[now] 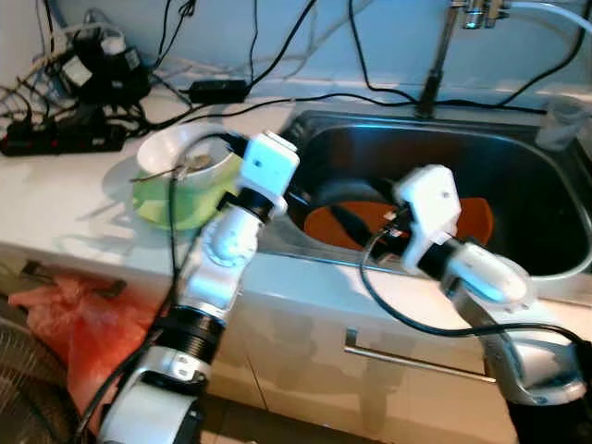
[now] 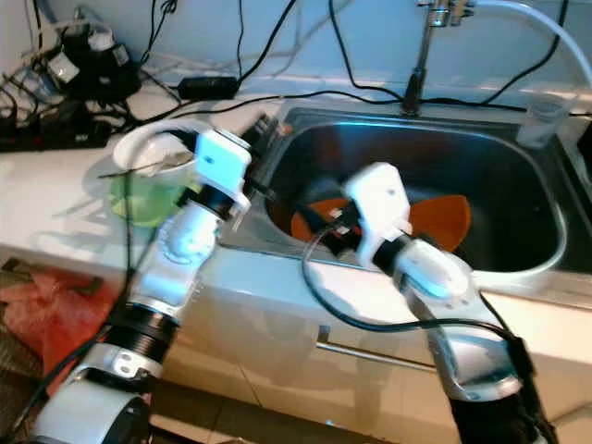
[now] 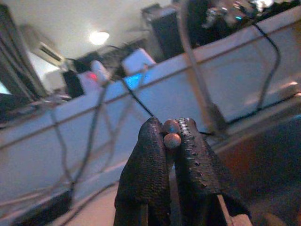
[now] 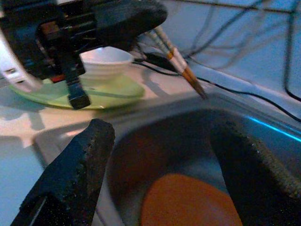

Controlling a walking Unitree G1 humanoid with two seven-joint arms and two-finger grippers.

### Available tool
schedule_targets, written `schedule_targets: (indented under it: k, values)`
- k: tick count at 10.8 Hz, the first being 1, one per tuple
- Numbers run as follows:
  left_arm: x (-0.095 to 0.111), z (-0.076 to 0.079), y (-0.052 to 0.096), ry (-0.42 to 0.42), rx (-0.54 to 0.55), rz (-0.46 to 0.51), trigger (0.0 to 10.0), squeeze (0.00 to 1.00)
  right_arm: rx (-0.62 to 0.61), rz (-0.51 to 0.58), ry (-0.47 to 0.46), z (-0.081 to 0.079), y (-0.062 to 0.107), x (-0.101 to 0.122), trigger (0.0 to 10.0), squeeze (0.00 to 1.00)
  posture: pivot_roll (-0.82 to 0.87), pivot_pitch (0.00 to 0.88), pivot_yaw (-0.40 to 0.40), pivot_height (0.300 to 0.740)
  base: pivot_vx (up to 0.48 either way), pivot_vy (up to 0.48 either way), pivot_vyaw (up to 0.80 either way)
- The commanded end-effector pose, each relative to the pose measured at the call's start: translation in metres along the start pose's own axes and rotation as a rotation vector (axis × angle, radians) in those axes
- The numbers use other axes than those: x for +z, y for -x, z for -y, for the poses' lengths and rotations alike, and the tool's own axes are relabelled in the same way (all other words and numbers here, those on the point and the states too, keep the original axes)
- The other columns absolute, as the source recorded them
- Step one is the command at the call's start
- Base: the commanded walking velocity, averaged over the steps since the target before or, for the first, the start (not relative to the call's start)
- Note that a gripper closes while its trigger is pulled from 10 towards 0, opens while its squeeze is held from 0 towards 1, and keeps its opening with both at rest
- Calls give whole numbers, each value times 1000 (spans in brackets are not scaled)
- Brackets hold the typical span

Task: Kitchen organization

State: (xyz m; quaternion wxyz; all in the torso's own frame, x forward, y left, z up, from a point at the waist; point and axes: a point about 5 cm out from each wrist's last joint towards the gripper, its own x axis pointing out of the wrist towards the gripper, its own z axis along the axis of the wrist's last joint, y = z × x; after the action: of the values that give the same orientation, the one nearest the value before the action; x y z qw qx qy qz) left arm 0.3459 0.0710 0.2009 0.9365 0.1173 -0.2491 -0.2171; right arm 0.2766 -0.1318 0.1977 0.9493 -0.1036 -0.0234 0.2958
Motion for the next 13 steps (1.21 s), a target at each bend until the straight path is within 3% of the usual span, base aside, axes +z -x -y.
schedule_targets:
  k: [1, 4, 8, 9, 10, 11, 12, 13]
  values:
    - [1, 4, -5, 32, -18, 3, 0, 0, -32, -3, 16, 2, 6, 3, 10000, 0, -220, 0, 122, 740, 0, 0, 0]
    - [-5, 26, -14, 91, -63, -12, 0, 0, -94, -58, 14, 5, 14, 1, 10000, 0, -265, 0, 133, 740, 0, 0, 0]
    - [-32, 42, -15, 184, -91, -161, 0, 0, -97, -88, -24, -2, 22, 2, 10000, 0, -304, 0, 133, 740, 0, 0, 0]
    - [-39, 44, -14, 231, -75, -208, 902, 0, -75, -100, -37, -8, 22, 3, 10000, 0, -308, 0, 132, 740, 0, 0, 0]
    - [-44, 45, -13, 243, -66, -238, 1059, 0, -50, -121, -59, -14, 22, 0, 10000, 0, -310, 0, 128, 740, 0, 0, 0]
    - [-47, 48, -12, 246, -58, -263, 3725, 0, -14, -149, -79, -21, 22, -4, 10000, 0, -308, 0, 118, 740, 0, 0, 0]
    - [-49, 50, -13, 236, -62, -287, 9216, 0, 23, -177, -97, -29, 21, -7, 10000, 0, -297, 0, 108, 740, 0, 0, 0]
    - [-49, 50, -14, 239, -61, -291, 10000, 0, 41, -185, -101, -33, 20, -8, 10000, 0, -281, 0, 103, 740, 0, 0, 0]
